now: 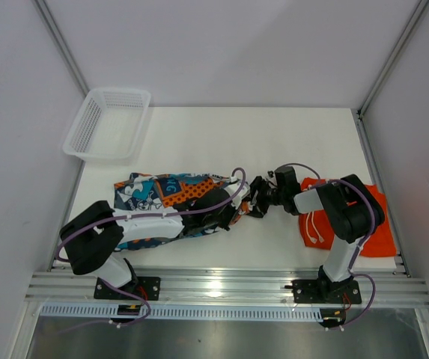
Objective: Fold and stack the shorts
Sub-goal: Fold the shorts
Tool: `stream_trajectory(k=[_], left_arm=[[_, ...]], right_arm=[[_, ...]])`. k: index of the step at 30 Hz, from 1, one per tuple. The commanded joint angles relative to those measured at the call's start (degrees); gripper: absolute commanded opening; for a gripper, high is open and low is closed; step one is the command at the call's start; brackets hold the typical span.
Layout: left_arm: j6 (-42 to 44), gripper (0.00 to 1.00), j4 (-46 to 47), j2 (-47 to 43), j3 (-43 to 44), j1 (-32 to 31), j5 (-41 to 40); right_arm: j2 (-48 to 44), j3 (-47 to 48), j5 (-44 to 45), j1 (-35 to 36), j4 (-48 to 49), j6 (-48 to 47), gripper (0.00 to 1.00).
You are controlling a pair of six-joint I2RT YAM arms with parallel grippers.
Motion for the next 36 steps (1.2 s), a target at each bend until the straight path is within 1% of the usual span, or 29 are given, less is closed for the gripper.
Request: stream_trajectory(k=[1, 3, 5, 7, 8, 9, 10, 11, 13, 14, 15, 16, 18, 19, 22, 25, 26, 27, 28, 32, 33, 36], left_arm=[[-0.6, 0.00, 3.8, -1.9, -0.8, -0.4, 1.7], [-0.8, 0.00, 4.1, -1.7, -1.2, -0.5, 1.9], [-0.9, 0.00, 4.1, -1.0, -1.0, -0.5, 1.8], [-1.2, 0.00, 3.7, -0.3, -0.3, -0.4, 1.8], [-1.3, 0.03, 3.7, -0.1, -0.2, -0.5, 1.9], [-1.4, 0.07, 3.8, 0.1, 0.0, -0.5, 2.1], [-2.2, 0.14, 4.6, 0.0, -0.2, -0.4, 2.3], [-2.7, 0.33, 5.0, -0.2, -0.6, -0.4, 2.9], [-4.8, 0.56, 7.6, -2.5, -1.2, 1.1, 6.9], [-5.9, 0.58, 8.6, -3.6, -1.8, 2.5, 9.0], [-7.1, 0.60, 9.7, -4.4, -3.3, 4.1, 11.4], [-9.5, 0.62, 12.0, -6.4, -3.9, 7.9, 15.6], [-11.0, 0.64, 13.3, -8.2, -5.8, 11.3, 17.6], [-11.4, 0.64, 12.1, -9.5, -5.5, 13.7, 16.3], [-13.5, 0.65, 8.6, -10.6, -4.1, 16.7, 10.1], [-18.5, 0.64, 9.3, -10.4, -4.7, 19.9, 8.0], [-19.3, 0.64, 10.0, -9.8, -4.7, 20.6, 8.6], [-20.4, 0.63, 10.9, -9.3, -4.9, 21.1, 8.8], [-20.5, 0.62, 10.7, -8.8, -4.9, 21.1, 8.5], [-19.6, 0.58, 10.5, -5.3, -4.6, 21.1, 8.1], [-19.4, 0.57, 10.2, -4.7, -4.6, 21.1, 7.7], [-19.5, 0.53, 9.1, -3.8, -5.5, 21.1, 4.1]], right_arm=[[1.2, 0.8, 2.3, 0.3, 2.3, -1.4, 0.61], [1.5, 1.3, 2.4, 0.3, 1.7, -1.9, 0.53], [1.6, 1.7, 2.4, 0.3, 1.3, -2.8, 0.39], [1.2, 2.1, 2.9, 0.3, -0.4, -4.2, 0.30], [0.8, 3.3, 3.4, 0.4, -3.6, -6.8, 0.21], [0.5, 4.1, 4.4, 0.2, -5.7, -8.4, 0.13], [0.3, 5.1, 5.0, 0.0, -7.8, -10.1, 0.07], [0.1, 7.2, 5.4, -0.7, -11.9, -11.9, 0.00], [-0.1, 9.3, 6.2, -1.6, -15.6, -17.4, 0.00], [-0.2, 10.4, 6.2, -2.2, -18.7, -19.2, 0.00], [-0.2, 12.5, 6.2, -3.1, -20.5, -23.2, 0.00], [-0.1, 13.5, 6.4, -3.6, -24.1, -25.0, 0.00], [-0.5, 16.0, 8.4, -4.5, -28.3, -28.7, 0.00], [-0.8, 16.4, 9.4, -4.5, -29.6, -31.4, 0.00], [-2.2, 16.3, 12.5, -5.8, -31.8, -33.6, 0.00], [-3.2, 16.6, 13.1, -8.1, -32.4, -34.9, 0.00], [-3.5, 17.0, 13.1, -8.9, -33.6, -35.6, 0.00], [-3.6, 18.5, 13.2, -10.1, -34.7, -36.5, 0.00], [-4.0, 19.7, 13.4, -10.5, -37.7, -39.0, 0.00], [-4.1, 27.1, 16.7, -10.7, -47.9, -45.5, 0.00], [-4.2, 28.2, 18.4, -10.8, -49.3, -46.1, 0.00], [-5.0, 30.7, 19.6, -10.9, -52.7, -46.9, 0.00]])
